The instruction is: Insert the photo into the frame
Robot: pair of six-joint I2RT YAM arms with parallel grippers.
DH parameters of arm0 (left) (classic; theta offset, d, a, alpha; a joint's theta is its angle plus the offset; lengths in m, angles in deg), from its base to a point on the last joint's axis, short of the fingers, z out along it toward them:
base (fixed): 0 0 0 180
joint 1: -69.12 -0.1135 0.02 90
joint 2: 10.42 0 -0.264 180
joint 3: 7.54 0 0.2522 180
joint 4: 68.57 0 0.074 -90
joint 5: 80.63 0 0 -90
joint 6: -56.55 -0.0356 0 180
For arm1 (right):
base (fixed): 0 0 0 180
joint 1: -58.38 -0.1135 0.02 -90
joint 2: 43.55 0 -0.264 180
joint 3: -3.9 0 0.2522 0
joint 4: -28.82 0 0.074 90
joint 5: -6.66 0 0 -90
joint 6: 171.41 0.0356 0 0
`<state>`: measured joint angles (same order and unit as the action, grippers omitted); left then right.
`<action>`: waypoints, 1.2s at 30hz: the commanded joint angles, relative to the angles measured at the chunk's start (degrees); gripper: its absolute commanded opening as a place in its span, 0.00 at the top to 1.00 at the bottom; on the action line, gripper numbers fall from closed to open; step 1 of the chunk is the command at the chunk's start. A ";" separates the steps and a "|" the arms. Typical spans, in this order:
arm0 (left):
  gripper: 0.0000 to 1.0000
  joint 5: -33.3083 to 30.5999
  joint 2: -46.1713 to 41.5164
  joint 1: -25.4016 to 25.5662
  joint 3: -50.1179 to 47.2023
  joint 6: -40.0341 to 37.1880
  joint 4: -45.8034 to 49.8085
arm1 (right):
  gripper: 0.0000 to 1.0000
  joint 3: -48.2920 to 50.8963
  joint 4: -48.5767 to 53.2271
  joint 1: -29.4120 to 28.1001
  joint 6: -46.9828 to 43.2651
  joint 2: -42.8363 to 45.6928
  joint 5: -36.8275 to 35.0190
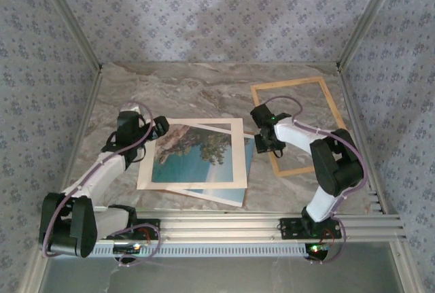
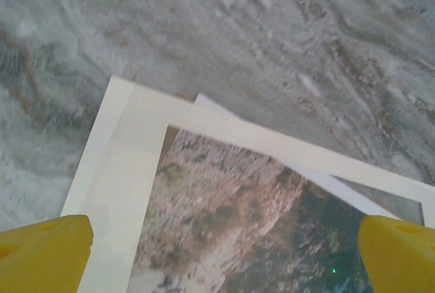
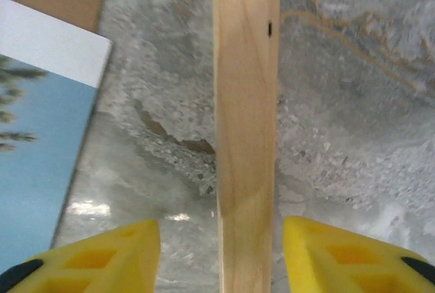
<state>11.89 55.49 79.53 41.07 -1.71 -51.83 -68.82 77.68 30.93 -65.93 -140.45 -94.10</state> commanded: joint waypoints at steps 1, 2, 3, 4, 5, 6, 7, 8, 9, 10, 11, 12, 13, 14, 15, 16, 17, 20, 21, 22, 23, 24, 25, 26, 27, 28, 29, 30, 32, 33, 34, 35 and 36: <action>0.00 0.10 -1.67 1.34 3.03 3.49 12.91 | 0.34 -4.14 -0.31 -2.76 -6.16 3.74 1.96; 0.01 -0.14 -1.43 2.18 3.35 3.96 16.62 | 0.30 -4.77 -3.17 -3.74 -8.16 3.85 4.52; 0.00 -0.40 -1.00 3.20 3.46 4.37 19.60 | 0.26 -5.47 -5.78 -4.50 -9.62 3.15 7.79; 0.00 -0.55 -0.54 4.28 3.46 4.84 21.94 | 0.24 -6.31 -7.39 -5.00 -10.19 1.93 10.38; 0.00 -0.57 -0.01 5.44 3.39 5.35 24.13 | 0.23 -7.86 -8.54 -5.55 -10.20 0.33 12.57; 0.01 -0.52 0.43 6.64 3.22 6.00 26.12 | 0.21 -9.83 -8.98 -5.77 -10.14 -1.63 13.94; 0.00 -0.23 0.61 7.75 3.03 6.60 27.36 | 0.19 -11.98 -8.98 -5.93 -10.12 -3.39 14.76; 0.00 0.25 0.56 9.27 2.53 7.42 28.05 | 0.17 -13.56 -8.50 -6.03 -10.23 -5.00 15.57; 0.00 0.86 0.31 10.72 1.82 8.18 27.81 | 0.16 -14.83 -7.82 -6.00 -10.55 -6.46 16.25; 0.01 1.71 0.02 11.90 1.01 9.01 26.80 | 0.15 -15.81 -6.59 -5.81 -10.14 -7.72 16.90; 0.01 2.58 -0.05 12.63 0.35 9.43 25.19 | 0.15 -16.52 -6.22 -5.54 -9.95 -8.55 16.89; 0.01 3.33 0.06 13.21 -0.33 9.84 23.51 | 0.14 -16.79 -5.94 -5.27 -9.80 -9.27 17.05; 0.02 3.66 0.36 13.44 -0.48 10.08 22.14 | 0.14 -16.97 -5.63 -4.98 -9.29 -9.58 16.84; 0.02 3.85 0.77 13.56 -0.49 10.02 21.05 | 0.14 -16.68 -5.47 -4.62 -8.90 -9.71 16.80; 0.02 3.80 1.41 13.57 -0.49 9.77 19.99 | 0.14 -16.16 -5.44 -4.26 -8.57 -9.59 17.36; 0.02 3.74 1.97 13.57 -0.51 9.53 18.87 | 0.14 -15.26 -5.51 -3.87 -8.08 -9.26 17.79; 0.03 3.40 2.89 13.53 -0.27 9.14 17.92 | 0.14 -14.40 -5.71 -3.48 -7.70 -8.82 18.11; 0.04 3.59 6.59 13.23 0.84 8.25 15.07 | 0.13 -11.89 -5.52 -2.33 -6.76 -7.19 19.12; 0.04 3.84 7.85 13.14 1.25 7.99 14.32 | 0.13 -10.85 -5.04 -1.94 -6.51 -6.50 19.49; 0.05 4.08 9.38 13.05 1.86 7.78 13.40 | 0.13 -9.90 -4.58 -1.59 -6.19 -5.59 20.04; 0.05 4.07 10.69 13.03 2.40 7.51 12.73 | 0.13 -8.05 -4.18 -1.36 -6.01 -4.84 20.22; 0.05 3.96 11.92 12.97 2.75 7.30 11.89 | 0.13 -6.52 -3.29 -1.06 -5.84 -3.76 20.57; 0.05 3.89 12.95 12.91 3.02 6.97 10.93 | 0.13 -5.52 -2.54 -0.72 -5.71 -2.78 20.79; 0.05 3.76 14.23 12.79 3.38 6.71 10.00 | 0.14 -4.34 -1.87 -0.64 -5.64 -1.46 21.19; 0.05 3.66 15.44 12.60 3.79 6.37 9.38 | 0.14 -3.17 -1.40 -0.54 -5.56 -0.31 21.69; 0.05 3.63 16.40 12.38 4.09 6.19 8.61 | 0.14 -2.24 -1.21 -0.57 -5.39 0.79 22.03; 0.05 3.52 17.63 12.19 4.50 5.81 7.75 | 0.14 -1.21 -0.95 -0.68 -4.86 1.77 22.89; 0.05 3.46 18.72 12.02 5.18 5.69 7.11 | 0.15 -0.14 -0.91 -0.74 -4.14 2.82 24.00; 0.05 3.33 20.55 11.60 6.42 5.00 5.85 | 0.16 1.97 -0.91 -1.03 -2.88 4.58 25.71; 0.05 3.36 21.55 11.43 7.28 4.69 5.35 | 0.16 3.10 -0.95 -1.20 -2.13 5.36 26.35; 0.05 3.33 22.42 11.17 8.07 4.41 5.05 | 0.16 3.94 -1.23 -1.34 -1.46 5.96 26.98; 0.05 3.32 23.44 10.91 9.10 4.12 4.86 | 0.17 4.84 -1.78 -1.55 -0.76 6.34 27.97; 0.05 3.29 24.27 10.64 10.19 3.62 4.69 | 0.18 5.64 -2.35 -1.86 -0.03 6.53 29.07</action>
<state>14.73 77.01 90.94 49.23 4.04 -45.53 -65.52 74.46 29.84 -69.38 -135.29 -69.34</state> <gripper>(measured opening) 0.953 0.827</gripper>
